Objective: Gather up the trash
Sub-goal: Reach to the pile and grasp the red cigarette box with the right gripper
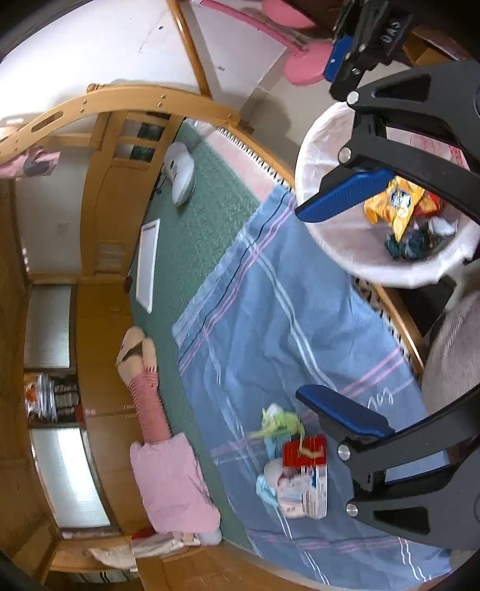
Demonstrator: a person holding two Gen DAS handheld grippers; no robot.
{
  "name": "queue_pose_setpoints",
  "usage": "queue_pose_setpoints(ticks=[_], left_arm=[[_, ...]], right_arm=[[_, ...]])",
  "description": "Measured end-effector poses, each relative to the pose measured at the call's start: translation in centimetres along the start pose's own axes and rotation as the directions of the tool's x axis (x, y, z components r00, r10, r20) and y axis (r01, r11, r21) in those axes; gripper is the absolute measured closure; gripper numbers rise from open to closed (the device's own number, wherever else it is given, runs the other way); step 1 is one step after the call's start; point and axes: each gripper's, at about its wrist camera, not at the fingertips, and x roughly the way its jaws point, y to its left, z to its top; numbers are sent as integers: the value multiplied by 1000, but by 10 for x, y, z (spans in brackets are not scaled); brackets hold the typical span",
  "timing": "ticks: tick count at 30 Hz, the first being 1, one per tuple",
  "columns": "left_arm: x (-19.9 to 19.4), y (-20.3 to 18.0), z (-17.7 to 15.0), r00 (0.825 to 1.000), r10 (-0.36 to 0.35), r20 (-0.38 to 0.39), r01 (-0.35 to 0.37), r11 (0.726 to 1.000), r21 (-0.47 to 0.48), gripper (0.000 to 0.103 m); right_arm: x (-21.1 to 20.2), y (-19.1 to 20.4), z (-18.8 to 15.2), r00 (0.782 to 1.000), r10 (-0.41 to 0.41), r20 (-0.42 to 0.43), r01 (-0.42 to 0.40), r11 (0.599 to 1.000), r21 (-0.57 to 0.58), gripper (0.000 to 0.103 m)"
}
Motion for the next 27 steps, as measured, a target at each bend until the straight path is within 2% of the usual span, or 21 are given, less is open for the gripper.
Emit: queue_pose_setpoints(ticks=[3, 5, 10, 13, 16, 21, 24, 27], left_arm=[[-8, 25, -3, 999, 32, 8, -32, 999, -22, 14], [-12, 48, -8, 997, 82, 14, -82, 996, -34, 14], [-15, 111, -19, 980, 195, -27, -197, 975, -99, 14], [-16, 153, -28, 961, 267, -65, -274, 950, -152, 14], [-17, 190, -37, 938, 334, -96, -347, 918, -193, 14], [-23, 241, -50, 901, 411, -139, -434, 867, -245, 14], [-25, 266, -58, 884, 437, -164, -466, 840, -276, 14], [-26, 281, -64, 874, 451, -181, -486, 826, -287, 14]], right_arm=[[18, 25, 8, 998, 54, -28, -55, 998, -36, 60], [33, 46, 15, 993, 102, -51, -105, 992, -64, 60], [82, 112, 29, 967, 216, -138, -234, 963, -134, 55], [116, 155, 38, 941, 277, -197, -308, 939, -154, 55], [149, 196, 45, 905, 332, -265, -379, 913, -152, 55], [198, 257, 42, 835, 398, -380, -477, 868, -137, 54], [221, 292, 34, 822, 383, -422, -486, 858, -166, 54], [241, 322, 31, 805, 372, -463, -502, 843, -195, 54]])
